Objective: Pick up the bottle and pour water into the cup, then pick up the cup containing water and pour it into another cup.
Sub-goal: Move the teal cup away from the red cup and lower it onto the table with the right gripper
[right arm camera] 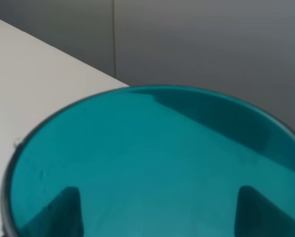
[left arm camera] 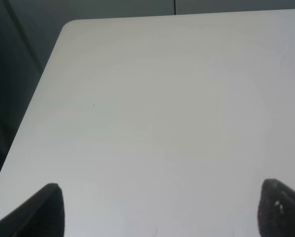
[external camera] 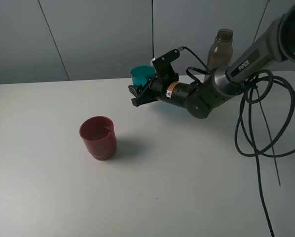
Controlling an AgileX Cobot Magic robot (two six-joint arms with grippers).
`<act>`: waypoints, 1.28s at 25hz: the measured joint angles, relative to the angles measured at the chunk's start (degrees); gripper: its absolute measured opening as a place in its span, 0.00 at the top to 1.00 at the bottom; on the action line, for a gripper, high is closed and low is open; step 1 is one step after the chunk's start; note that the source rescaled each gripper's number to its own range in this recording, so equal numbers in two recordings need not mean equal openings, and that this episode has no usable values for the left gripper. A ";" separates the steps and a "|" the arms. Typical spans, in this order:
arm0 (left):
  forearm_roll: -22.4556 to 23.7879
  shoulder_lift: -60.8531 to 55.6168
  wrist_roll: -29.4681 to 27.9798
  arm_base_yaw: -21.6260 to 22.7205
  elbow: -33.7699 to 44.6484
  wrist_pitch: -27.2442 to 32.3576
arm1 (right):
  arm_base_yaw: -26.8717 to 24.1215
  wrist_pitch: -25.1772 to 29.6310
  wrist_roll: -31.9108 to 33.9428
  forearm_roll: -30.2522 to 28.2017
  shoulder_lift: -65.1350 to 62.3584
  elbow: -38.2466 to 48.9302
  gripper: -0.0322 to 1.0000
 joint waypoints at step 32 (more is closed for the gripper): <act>0.00 0.00 -0.40 0.00 0.00 0.00 | 0.00 3.41 1.61 -1.79 6.74 -8.03 0.89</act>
